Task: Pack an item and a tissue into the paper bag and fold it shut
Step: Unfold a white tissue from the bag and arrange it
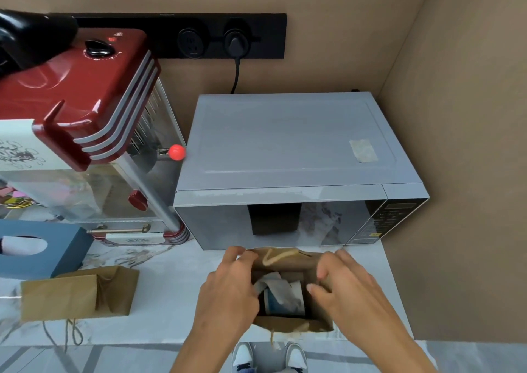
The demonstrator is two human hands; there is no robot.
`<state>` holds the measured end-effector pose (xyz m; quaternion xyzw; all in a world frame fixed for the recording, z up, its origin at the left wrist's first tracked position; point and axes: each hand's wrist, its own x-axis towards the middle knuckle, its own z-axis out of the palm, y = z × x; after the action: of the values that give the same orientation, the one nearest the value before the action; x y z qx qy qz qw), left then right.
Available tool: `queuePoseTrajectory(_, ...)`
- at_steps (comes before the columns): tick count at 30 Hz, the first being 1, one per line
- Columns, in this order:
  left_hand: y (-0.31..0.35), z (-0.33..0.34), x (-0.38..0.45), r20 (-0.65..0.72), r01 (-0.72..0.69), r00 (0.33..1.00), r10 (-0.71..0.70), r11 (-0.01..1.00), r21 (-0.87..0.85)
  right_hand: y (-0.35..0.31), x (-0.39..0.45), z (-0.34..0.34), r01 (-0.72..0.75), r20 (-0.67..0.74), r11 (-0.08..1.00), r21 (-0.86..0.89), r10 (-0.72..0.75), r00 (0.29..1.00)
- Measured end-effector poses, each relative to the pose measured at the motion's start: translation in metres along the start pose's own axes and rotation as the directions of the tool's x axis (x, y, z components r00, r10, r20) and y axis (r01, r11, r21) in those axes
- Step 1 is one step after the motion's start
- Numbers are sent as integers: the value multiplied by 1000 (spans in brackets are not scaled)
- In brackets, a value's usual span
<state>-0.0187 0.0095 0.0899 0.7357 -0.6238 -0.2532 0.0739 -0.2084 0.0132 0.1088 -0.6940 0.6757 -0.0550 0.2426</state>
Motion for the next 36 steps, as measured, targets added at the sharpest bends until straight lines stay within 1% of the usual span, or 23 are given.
queuePoseTrajectory(2,-3,-1,0,34,-25,999,27,999,-38,-3,-2,2,28,-14,987,-157,-30,999)
queuePoseTrajectory(3,-3,-2,0,45,-34,998,37,997,-64,-2,-2,1,68,-30,971,-229,-77,997)
queuePoseTrajectory(4,-4,-1,0,49,-40,998,44,996,-85,0,0,-2,130,-54,952,-276,-151,987)
queuePoseTrajectory(6,-3,1,2,58,-40,997,45,995,-88,0,5,-10,315,-75,879,-358,-363,929)
queuePoseTrajectory(7,-4,2,3,67,-33,997,39,995,-90,1,8,-13,395,-34,840,-372,-438,898)
queuePoseTrajectory(8,-5,3,5,76,-25,997,33,995,-97,1,11,-16,476,48,789,-388,-499,865)
queuePoseTrajectory(9,-5,3,6,86,-18,996,27,994,-106,4,14,-17,556,168,747,-364,-535,828)
queuePoseTrajectory(10,-6,3,7,91,-15,996,25,993,-115,4,15,-18,650,285,684,-333,-584,760)
queuePoseTrajectory(11,-7,2,8,85,-16,996,27,992,-128,3,15,-19,711,406,599,-368,-585,703)
queuePoseTrajectory(12,-8,2,9,73,-23,997,34,989,-144,0,16,-19,740,497,554,-382,-552,670)
queuePoseTrajectory(13,-8,1,9,63,-36,997,46,986,-161,-3,18,-18,729,568,542,-418,-471,676)
queuePoseTrajectory(16,-2,4,6,73,-75,993,89,982,-172,-20,38,-5,688,579,607,-398,-416,702)
queuePoseTrajectory(17,1,7,4,97,-86,990,103,983,-161,-28,44,5,683,611,620,-385,-384,693)
queuePoseTrajectory(21,5,10,1,150,-91,982,113,985,-144,-49,70,48,670,790,605,-431,-107,604)
queuePoseTrajectory(23,2,5,2,134,-80,986,102,984,-158,-56,80,59,665,813,618,-420,-69,578)
queuePoseTrajectory(24,-3,0,3,113,-77,989,97,983,-169,-63,86,59,663,803,615,-426,-80,590)
queuePoseTrajectory(26,-3,0,8,90,-81,991,97,983,-166,-56,87,56,651,738,623,-434,-168,653)
queuePoseTrajectory(28,-8,0,10,66,-59,995,73,979,-195,-45,80,48,645,602,635,-425,-333,725)
queuePoseTrajectory(29,-10,0,11,53,-54,996,67,974,-219,-37,73,42,649,511,641,-409,-428,745)
queuePoseTrajectory(31,-13,-2,13,28,-61,997,71,957,-282,-24,62,26,652,361,654,-383,-544,758)
queuePoseTrajectory(33,-14,-4,15,-3,-94,995,99,935,-343,-12,54,10,596,184,749,-290,-567,803)
queuePoseTrajectory(34,-15,-4,15,-14,-106,994,109,923,-369,-9,50,4,579,117,773,-258,-570,813)
queuePoseTrajectory(36,-17,-6,14,-25,-106,994,107,891,-441,-1,43,0,628,62,737,-248,-635,770)
